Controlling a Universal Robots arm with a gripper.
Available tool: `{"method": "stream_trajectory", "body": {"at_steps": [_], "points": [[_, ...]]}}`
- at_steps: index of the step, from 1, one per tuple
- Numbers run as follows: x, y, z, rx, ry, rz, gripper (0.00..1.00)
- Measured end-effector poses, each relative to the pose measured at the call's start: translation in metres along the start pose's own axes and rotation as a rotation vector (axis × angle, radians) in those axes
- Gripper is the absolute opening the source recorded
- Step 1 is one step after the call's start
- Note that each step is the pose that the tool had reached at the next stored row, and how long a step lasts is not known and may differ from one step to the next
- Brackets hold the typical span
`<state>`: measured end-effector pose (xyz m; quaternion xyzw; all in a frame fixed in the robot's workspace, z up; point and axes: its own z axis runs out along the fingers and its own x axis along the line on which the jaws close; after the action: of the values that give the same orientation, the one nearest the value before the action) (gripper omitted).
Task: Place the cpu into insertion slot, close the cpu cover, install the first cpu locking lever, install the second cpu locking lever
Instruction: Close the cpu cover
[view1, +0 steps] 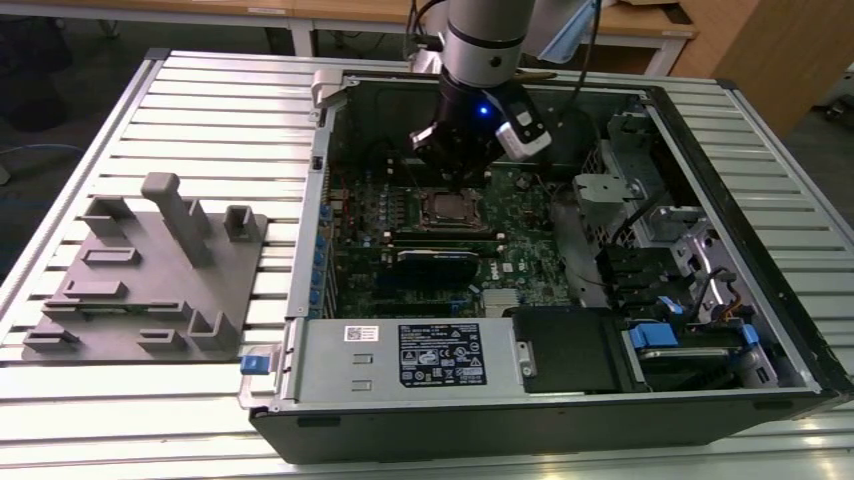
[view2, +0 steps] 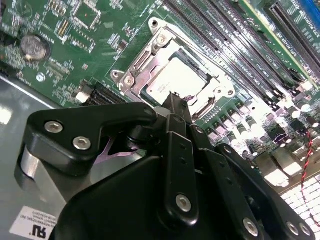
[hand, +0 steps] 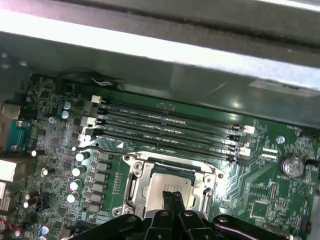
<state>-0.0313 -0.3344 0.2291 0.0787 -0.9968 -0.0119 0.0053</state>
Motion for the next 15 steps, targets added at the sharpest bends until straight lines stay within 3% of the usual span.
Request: {"method": "stream_trajectory", "body": {"at_steps": [5,9,15], "points": [[0.0000,0.0002,0.0012,0.0039,-0.0078,0.065,0.10],[-0.0001,0.0009,0.0023,0.0072,-0.0321,0.068,0.10],[-0.0003,0.0019,0.0037,0.0141,-0.0340,0.095,0.10]]}}
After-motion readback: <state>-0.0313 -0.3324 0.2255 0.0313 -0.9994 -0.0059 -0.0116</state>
